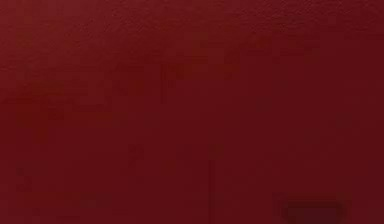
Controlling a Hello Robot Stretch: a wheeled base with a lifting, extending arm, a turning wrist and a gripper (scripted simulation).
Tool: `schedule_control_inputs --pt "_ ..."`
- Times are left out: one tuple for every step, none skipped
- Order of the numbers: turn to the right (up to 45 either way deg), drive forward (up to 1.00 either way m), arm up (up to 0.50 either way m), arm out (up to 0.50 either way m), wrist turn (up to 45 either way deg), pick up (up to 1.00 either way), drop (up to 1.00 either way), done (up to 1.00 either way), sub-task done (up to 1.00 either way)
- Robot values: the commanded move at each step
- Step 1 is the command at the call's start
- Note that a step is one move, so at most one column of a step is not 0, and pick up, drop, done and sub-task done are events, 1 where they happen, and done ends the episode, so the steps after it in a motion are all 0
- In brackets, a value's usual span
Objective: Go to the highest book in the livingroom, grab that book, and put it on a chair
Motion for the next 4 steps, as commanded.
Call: schedule_control_inputs --pt "-45.0 0.00 0.00 0.00 0.0 0.00 0.00 0.00 0.00" --pt "-36.0 0.00 0.00 0.00 0.0 0.00 0.00 0.00 0.00" --pt "0.0 0.35 0.00 0.00 0.0 0.00 0.00 0.00 0.00" --pt "-18.0 0.00 0.00 0.00 0.0 0.00 0.00 0.00 0.00"
